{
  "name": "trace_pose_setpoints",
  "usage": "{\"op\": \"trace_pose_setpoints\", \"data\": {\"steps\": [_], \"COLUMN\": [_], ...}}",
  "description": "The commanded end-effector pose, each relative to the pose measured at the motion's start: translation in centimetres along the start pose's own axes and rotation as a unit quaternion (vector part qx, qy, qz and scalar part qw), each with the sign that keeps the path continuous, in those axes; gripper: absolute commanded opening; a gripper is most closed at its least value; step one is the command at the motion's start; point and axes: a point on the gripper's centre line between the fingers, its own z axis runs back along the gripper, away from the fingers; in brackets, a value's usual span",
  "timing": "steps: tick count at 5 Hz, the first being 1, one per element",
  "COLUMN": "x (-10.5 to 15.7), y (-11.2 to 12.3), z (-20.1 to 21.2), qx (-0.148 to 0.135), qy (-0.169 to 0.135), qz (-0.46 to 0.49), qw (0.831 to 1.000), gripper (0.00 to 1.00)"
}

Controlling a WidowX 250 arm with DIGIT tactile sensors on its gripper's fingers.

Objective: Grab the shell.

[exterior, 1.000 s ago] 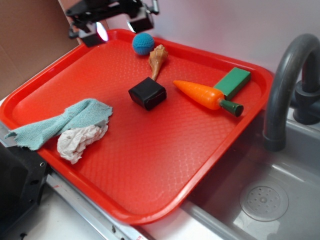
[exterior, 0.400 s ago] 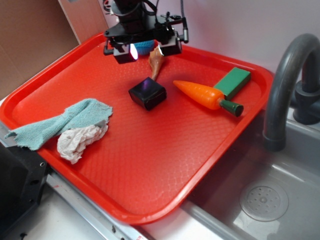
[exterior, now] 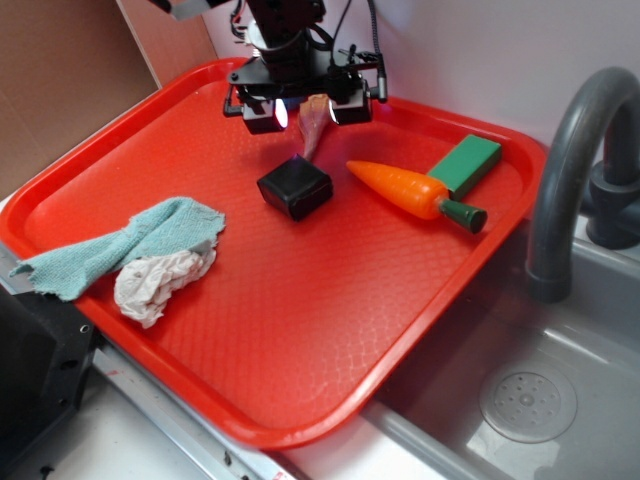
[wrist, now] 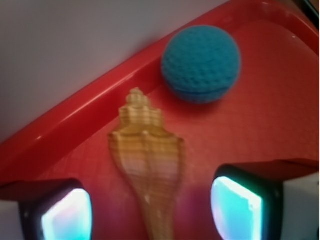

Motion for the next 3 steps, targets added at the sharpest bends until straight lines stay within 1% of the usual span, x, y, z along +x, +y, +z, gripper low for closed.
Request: {"op": "trace_pose_setpoints", "data": {"steps": [1,2,3], "x": [2.47,2.63,2.56], "y": [-0.02,0.27,0.44], "z": [-1.29,-2.2,-2.2], "qx": [0.008,0.016,0.017], "qy": [-0.023,-0.025,-0.029], "qz": [-0.001,-0.014,-0.014], "qw": [1.0,0.999,0.999], "gripper": [1.0,0.48,0.0]}}
